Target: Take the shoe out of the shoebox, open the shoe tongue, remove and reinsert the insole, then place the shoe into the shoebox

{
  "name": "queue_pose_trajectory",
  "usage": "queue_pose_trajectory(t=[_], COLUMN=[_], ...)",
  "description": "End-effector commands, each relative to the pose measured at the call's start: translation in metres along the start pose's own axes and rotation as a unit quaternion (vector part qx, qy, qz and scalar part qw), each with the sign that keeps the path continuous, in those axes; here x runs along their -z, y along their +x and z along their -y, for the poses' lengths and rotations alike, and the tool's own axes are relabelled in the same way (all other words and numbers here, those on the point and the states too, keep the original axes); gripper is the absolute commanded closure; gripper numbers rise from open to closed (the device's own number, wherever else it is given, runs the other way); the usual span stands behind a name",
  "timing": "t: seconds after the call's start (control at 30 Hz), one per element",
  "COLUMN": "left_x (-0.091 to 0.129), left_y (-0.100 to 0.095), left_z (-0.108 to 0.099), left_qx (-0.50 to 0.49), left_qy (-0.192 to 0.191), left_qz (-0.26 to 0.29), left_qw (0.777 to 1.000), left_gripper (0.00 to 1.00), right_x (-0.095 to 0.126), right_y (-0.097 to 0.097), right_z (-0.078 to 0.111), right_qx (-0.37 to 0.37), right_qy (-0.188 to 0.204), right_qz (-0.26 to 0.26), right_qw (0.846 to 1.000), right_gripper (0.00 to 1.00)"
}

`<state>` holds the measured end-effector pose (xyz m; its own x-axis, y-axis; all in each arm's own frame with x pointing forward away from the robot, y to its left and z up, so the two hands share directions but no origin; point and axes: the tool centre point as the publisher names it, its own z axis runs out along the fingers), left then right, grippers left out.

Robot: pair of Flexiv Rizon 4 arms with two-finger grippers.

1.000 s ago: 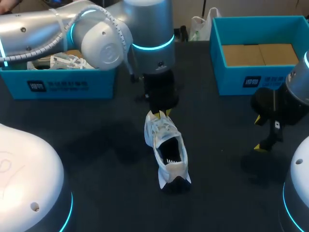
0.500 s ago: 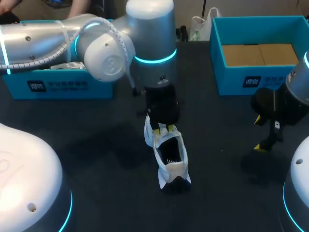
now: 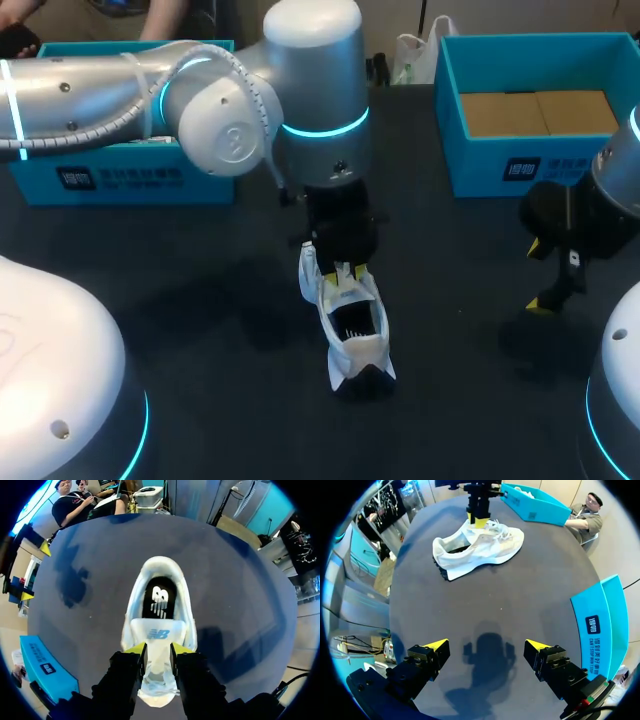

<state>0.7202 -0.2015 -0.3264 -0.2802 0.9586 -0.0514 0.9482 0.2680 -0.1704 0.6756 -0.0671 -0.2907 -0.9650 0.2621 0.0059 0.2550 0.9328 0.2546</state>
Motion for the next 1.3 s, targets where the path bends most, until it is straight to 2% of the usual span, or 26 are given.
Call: queue_pose_trajectory(t=[0.03, 0.17, 0.4, 0.43, 0.5, 0.53, 0.57, 1.0, 1.07, 1.13, 1.2, 1.23, 1.27, 1.3], left_x=[-0.026, -0.019, 0.026, 0.033, 0.042, 0.047, 0.054, 0.054, 0.054, 0.057, 0.06, 0.061, 0.062, 0.062], left_y=[-0.007, -0.001, 0.015, 0.018, 0.022, 0.024, 0.025, 0.025, 0.031, 0.038, 0.041, 0.041, 0.039, 0.039], left_z=[0.007, 0.007, 0.012, 0.014, 0.019, 0.022, 0.025, 0.025, 0.034, 0.04, 0.048, 0.053, 0.056, 0.056], left_qx=[0.002, 0.007, 0.032, 0.043, 0.07, 0.08, 0.084, 0.084, 0.118, 0.138, 0.216, 0.277, 0.364, 0.364], left_qy=[-0.001, 0.008, -0.008, -0.004, 0.003, 0.002, -0.006, -0.006, 0.008, 0.043, 0.054, 0.039, 0.002, 0.002], left_qz=[-0.013, 0.0, 0.015, 0.007, 0.012, 0.011, 0.012, 0.012, 0.014, 0.0, -0.015, -0.02, -0.022, -0.022], left_qw=[1.0, 1.0, 0.999, 0.999, 0.997, 0.997, 0.996, 0.996, 0.993, 0.989, 0.975, 0.96, 0.931, 0.931], left_gripper=[0.7, 0.69, 0.59, 0.53, 0.05, 0.0, 0.0, 0.0, 0.0, 0.0, 0.0, 0.0, 0.0, 0.0], right_x=[-0.001, -0.001, -0.001, -0.001, -0.001, -0.001, -0.001, -0.001, -0.001, -0.001, -0.001, -0.001, -0.001, -0.001], right_y=[0.001, 0.001, 0.001, 0.001, 0.001, 0.001, 0.001, 0.001, 0.001, 0.001, 0.001, 0.001, 0.001, 0.001], right_z=[-0.001, -0.001, -0.001, -0.001, -0.001, -0.001, -0.001, -0.001, -0.001, -0.001, -0.001, -0.001, -0.001, -0.001], right_qx=[0.0, 0.0, 0.0, 0.0, 0.0, 0.0, 0.0, 0.0, 0.0, 0.0, 0.0, 0.0, 0.0, 0.0], right_qy=[0.001, 0.001, 0.001, 0.001, 0.001, 0.001, 0.001, 0.001, 0.001, 0.001, 0.001, 0.001, 0.001, 0.001], right_qz=[0.001, 0.001, 0.001, 0.001, 0.001, 0.001, 0.001, 0.001, 0.001, 0.001, 0.001, 0.001, 0.001, 0.001], right_qw=[1.0, 1.0, 1.0, 1.0, 1.0, 1.0, 1.0, 1.0, 1.0, 1.0, 1.0, 1.0, 1.0, 1.0], right_gripper=[0.0, 0.0, 0.0, 0.0, 0.0, 0.0, 0.0, 0.0, 0.0, 0.0, 0.0, 0.0, 0.0, 0.0])
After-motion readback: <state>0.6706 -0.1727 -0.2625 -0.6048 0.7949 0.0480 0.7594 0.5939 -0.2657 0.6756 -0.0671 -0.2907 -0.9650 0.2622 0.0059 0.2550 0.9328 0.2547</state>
